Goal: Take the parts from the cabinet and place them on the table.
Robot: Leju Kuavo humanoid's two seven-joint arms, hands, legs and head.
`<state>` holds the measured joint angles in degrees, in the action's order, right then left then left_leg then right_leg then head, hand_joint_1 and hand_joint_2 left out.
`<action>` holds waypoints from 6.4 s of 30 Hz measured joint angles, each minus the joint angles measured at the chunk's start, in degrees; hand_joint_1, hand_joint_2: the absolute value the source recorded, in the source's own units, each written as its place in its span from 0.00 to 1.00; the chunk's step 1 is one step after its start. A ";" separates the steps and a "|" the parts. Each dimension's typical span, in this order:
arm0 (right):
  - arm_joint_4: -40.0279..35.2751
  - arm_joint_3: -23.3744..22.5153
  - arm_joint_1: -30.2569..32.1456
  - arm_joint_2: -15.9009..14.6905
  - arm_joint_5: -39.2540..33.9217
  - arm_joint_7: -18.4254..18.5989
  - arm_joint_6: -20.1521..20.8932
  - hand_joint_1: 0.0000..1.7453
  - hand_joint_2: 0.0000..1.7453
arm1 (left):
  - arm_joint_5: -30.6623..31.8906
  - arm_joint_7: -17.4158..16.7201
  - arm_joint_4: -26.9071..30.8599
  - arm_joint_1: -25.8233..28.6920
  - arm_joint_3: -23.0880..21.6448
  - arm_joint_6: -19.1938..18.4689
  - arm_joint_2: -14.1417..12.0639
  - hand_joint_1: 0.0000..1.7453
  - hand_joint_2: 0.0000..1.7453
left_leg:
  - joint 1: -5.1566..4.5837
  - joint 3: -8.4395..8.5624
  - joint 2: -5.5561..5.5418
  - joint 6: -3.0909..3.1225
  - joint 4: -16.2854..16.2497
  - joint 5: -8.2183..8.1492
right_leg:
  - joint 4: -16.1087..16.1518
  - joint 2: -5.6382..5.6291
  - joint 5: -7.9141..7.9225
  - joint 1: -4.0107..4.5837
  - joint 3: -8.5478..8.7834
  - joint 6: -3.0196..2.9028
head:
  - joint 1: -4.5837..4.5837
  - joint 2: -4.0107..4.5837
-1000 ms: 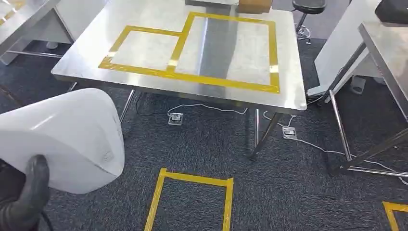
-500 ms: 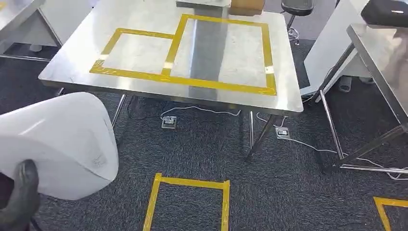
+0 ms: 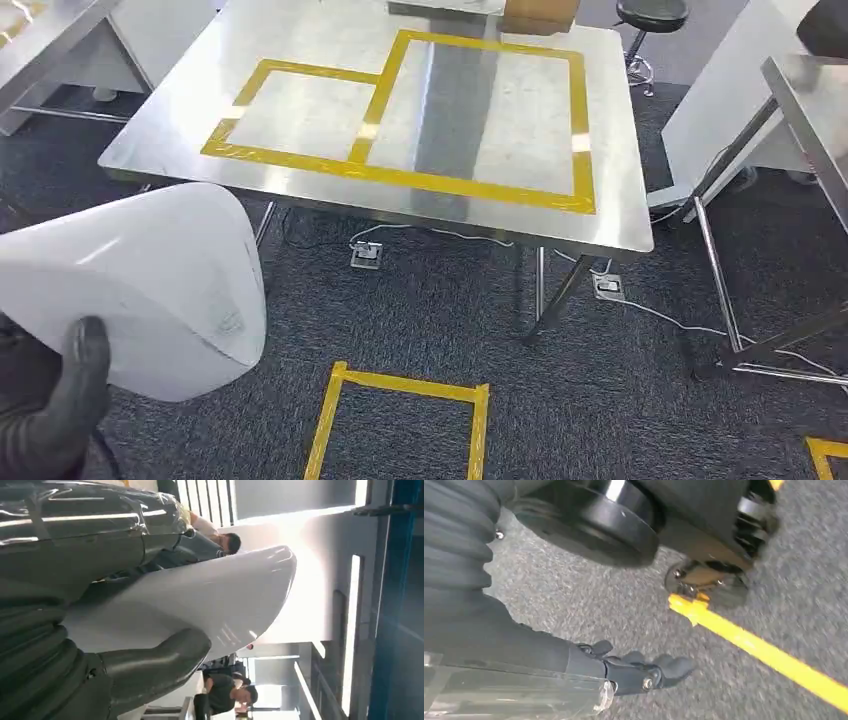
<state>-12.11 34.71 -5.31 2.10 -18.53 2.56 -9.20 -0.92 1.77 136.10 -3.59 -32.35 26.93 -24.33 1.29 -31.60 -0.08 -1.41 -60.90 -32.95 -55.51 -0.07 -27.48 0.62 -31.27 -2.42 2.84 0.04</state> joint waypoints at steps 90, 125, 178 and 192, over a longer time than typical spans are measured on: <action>0.07 1.35 0.06 0.22 -0.63 -0.02 0.35 0.00 1.00 | 0.07 0.11 -0.52 -0.50 -0.07 -0.64 0.20 1.00 1.00 | 0.29 0.71 -0.10 -0.09 1.86 1.29 | -3.30 -0.26 0.15 0.93 -2.12 -0.82 | 0.98 0.00; 0.02 1.35 -0.23 0.52 -0.76 -0.07 0.39 0.00 1.00 | 0.26 0.26 -0.63 -0.57 -0.09 -0.66 0.15 1.00 1.00 | 0.31 -7.51 -0.07 -0.82 -10.91 -3.41 | 0.12 0.17 -0.43 0.17 0.68 -0.13 | -0.16 0.00; -0.02 5.70 -2.29 0.66 -1.27 1.42 2.30 0.00 1.00 | 32.22 -33.57 -6.76 -21.84 6.29 -28.62 -15.00 1.00 1.00 | -0.33 -1.43 -0.39 1.10 0.97 2.80 | -2.39 -0.21 -2.36 -1.53 0.02 3.99 | -0.29 0.00; -0.02 8.46 -3.83 0.76 -0.79 2.95 4.04 0.00 1.00 | 37.16 -29.09 -25.58 -35.65 -5.67 -41.57 -13.61 1.00 1.00 | -0.33 -1.44 -1.35 1.06 0.94 2.83 | -2.27 0.08 -2.40 -1.54 0.03 3.96 | -0.33 0.00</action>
<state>-12.13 43.17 -9.14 2.86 -19.32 5.51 -5.16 36.24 -27.32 110.52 -39.25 -38.02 -14.64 -37.94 0.95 -33.05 -1.43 -0.35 -59.96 -30.12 -57.78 0.01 -29.88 -0.92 -31.24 1.54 2.51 0.04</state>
